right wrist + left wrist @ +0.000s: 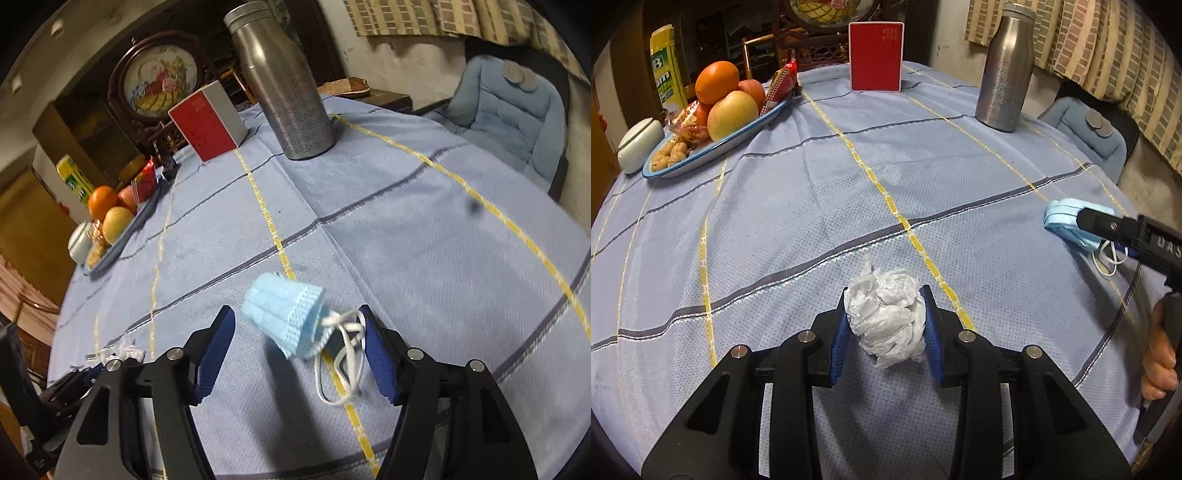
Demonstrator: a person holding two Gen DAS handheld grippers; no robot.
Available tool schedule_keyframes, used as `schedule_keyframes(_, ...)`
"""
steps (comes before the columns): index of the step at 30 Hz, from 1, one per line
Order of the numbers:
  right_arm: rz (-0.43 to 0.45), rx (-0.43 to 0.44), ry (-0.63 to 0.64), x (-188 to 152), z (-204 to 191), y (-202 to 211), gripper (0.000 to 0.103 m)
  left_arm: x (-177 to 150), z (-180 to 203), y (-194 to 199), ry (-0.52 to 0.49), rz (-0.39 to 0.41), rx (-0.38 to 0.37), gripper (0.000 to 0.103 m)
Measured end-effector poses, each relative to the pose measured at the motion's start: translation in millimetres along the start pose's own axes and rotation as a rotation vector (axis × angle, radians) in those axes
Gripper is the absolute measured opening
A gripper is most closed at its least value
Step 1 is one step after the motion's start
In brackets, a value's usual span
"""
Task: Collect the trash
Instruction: 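Lift the tissue with the left tool while the right tool holds the mask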
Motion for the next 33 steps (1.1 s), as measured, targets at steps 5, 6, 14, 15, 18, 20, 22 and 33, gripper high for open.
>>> schedule_keyframes(5, -0.021, -0.073, 0.083, 2.6, -11.8, -9.6, 0.067, 0.1, 2.3, -0.7, -0.012, 0.001, 0.012, 0.039)
schedule_keyframes(6, -0.028, -0.083, 0.097, 2.4, -13.7, -11.3, 0.067, 0.4, 2.6, -0.8, -0.014, 0.001, 0.014, 0.039)
schedule_keyframes(14, -0.002, -0.068, 0.141, -0.6, -22.3, -4.9, 0.021, 0.9, 4.1, -0.5, -0.021, 0.003, 0.016, 0.039)
schedule_keyframes(15, 0.010, -0.074, 0.156, -1.0, -24.8, -2.2, 0.016, 1.0, 3.8, -0.2, -0.021, 0.004, 0.015, 0.039)
schedule_keyframes(18, 0.062, -0.092, 0.210, -4.0, -34.2, 12.4, 0.015, 1.5, 3.3, 2.2, -0.020, 0.014, 0.009, 0.037)
schedule_keyframes(20, 0.090, -0.073, 0.218, -5.9, -38.3, 25.7, 0.015, 1.5, 3.8, 3.8, -0.020, 0.018, 0.006, 0.037)
schedule_keyframes(22, 0.114, -0.054, 0.220, -7.3, -41.3, 38.6, 0.015, 1.0, 4.2, 5.9, -0.019, 0.023, 0.001, 0.037)
schedule_keyframes(33, 0.197, -0.004, 0.239, -36.2, -44.3, 93.7, 0.015, 2.4, -0.6, 20.0, 0.014, 0.062, -0.018, 0.037)
Point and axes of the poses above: each gripper's, at about its wrist camera, not at the fingertips, and y roughly against the way its jaws point, z to its right, x to its top, the point moved 2 cm from there along -y, roughly the way its jaws point
